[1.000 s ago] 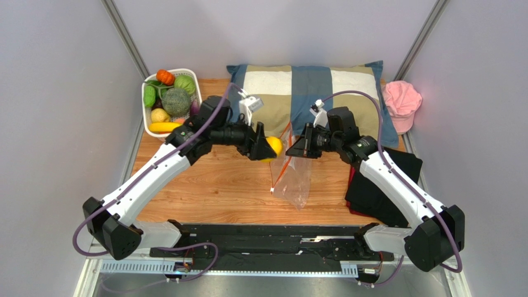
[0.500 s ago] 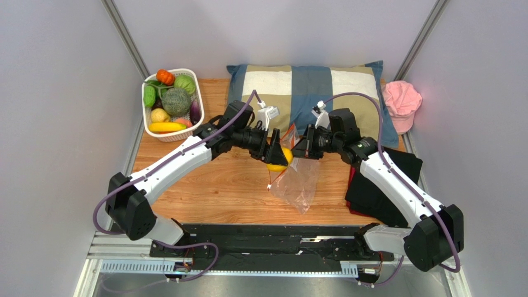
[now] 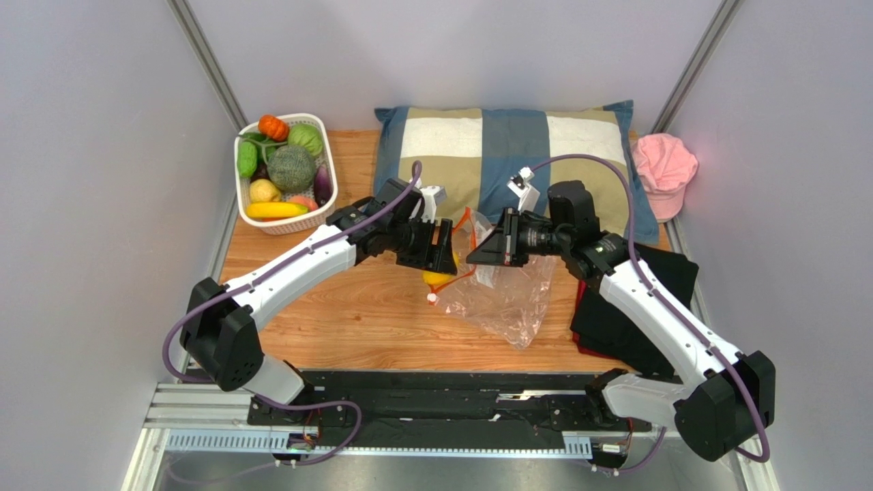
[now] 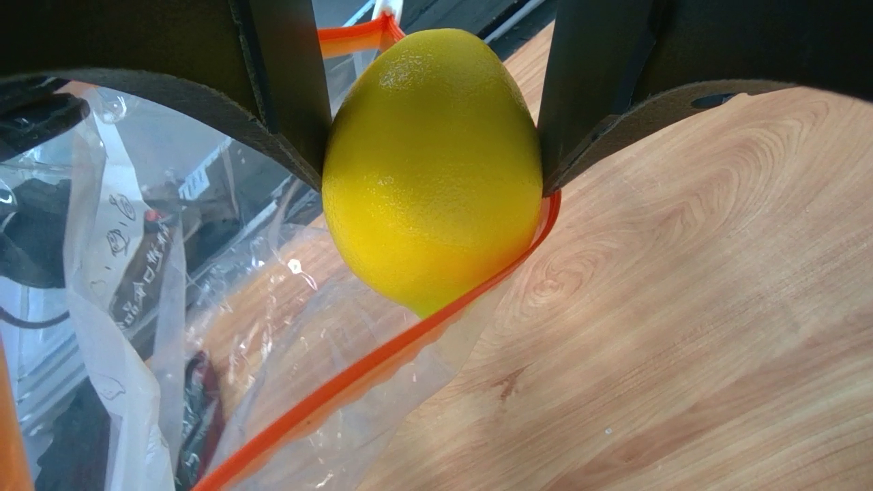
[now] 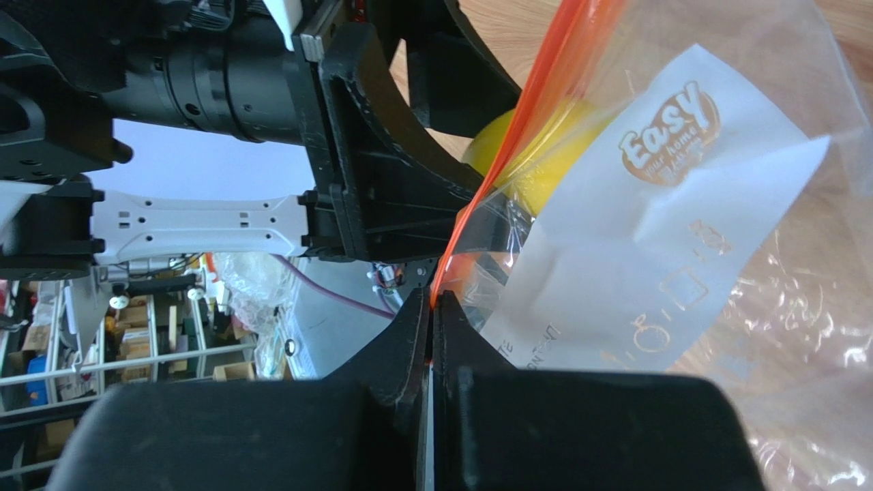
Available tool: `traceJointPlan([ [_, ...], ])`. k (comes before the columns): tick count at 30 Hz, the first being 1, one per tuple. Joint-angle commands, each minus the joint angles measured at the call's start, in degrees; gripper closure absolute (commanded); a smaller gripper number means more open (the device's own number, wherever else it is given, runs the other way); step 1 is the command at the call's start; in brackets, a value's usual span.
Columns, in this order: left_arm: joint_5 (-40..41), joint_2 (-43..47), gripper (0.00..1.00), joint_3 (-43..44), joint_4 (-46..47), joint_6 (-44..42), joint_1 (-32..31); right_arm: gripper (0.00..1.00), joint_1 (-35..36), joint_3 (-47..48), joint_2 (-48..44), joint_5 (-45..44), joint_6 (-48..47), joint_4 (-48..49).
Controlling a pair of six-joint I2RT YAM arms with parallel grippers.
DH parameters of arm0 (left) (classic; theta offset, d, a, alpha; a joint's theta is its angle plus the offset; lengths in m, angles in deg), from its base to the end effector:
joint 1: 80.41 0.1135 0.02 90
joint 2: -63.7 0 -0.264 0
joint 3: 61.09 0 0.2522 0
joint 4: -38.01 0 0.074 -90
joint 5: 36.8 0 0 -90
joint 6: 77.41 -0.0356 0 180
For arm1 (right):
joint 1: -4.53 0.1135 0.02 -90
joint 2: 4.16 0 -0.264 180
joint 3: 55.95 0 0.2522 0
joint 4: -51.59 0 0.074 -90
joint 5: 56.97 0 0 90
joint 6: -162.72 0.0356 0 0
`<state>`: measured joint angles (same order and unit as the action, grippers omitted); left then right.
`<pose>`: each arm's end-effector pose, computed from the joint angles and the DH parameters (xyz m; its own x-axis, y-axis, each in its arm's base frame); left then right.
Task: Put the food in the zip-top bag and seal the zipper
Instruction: Place the fake fruit in the zipper food storage bag, then open the zipper of the food storage bag at the center of the board.
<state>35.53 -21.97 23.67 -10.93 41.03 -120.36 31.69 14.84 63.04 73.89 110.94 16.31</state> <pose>0.2398 -0.2149 0.2903 -0.8781 0.1436 -0.4565 0.3909 0.7655 -0.5111 0.2165 0.1373 0.3196 -0.8872 0.0707 -0.4559 -0.3712 0.4774 0.7964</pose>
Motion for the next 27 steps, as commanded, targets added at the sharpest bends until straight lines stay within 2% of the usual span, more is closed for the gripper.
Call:
traceJointPlan([
  [1, -0.5, 4.3, 0.23, 1.9, 1.3, 0.4, -0.6, 1.00, 0.2, 0.7, -0.1, 3.8, 2.7, 5.3],
  [3, -0.4, 7.0, 0.10, 1.5, 1.3, -1.0, -0.6, 1.00, 0.0, 1.0, -0.4, 3.8, 2.5, 4.9],
  [4, -0.5, 7.8, 0.09, 1.3, 1.0, -1.7, -0.6, 1.00, 0.1, 1.0, -0.5, 3.9, 2.4, 4.8],
  [6, -0.2, 10.0, 0.01, 1.1, 0.4, -3.0, -0.5, 1.00, 0.1, 0.8, -0.7, 4.0, 2.1, 4.7],
  [11, 1.1, 13.2, 0.02, 1.5, -1.6, -6.9, -0.4, 1.00, 0.0, 0.5, -0.2, 4.1, 1.6, 4.6],
  [14, 5.2, 14.9, 0.10, 3.3, -2.6, -11.4, -0.4, 1.00, 0.1, 0.6, -0.1, 4.0, 1.3, 4.2],
  [15, 7.9, 15.1, 0.15, 3.8, -2.7, -12.4, -0.3, 1.00, 0.1, 0.6, -0.1, 4.0, 1.2, 4.1],
  [18, 10.4, 12.7, 0.20, 8.1, -5.9, -16.4, -0.4, 1.00, 0.1, 0.5, -0.1, 3.8, 1.0, 4.4],
  [23, 10.5, 6.6, 0.16, 13.7, -9.2, -18.8, -0.4, 1.00, 0.2, 0.9, 0.7, 3.8, 0.5, 4.5],
  [27, 3.1, 5.8, 0.09, 14.2, -7.7, -17.5, -0.3, 1.00, 0.2, 1.8, 1.2, 3.0, -0.2, 3.9],
])
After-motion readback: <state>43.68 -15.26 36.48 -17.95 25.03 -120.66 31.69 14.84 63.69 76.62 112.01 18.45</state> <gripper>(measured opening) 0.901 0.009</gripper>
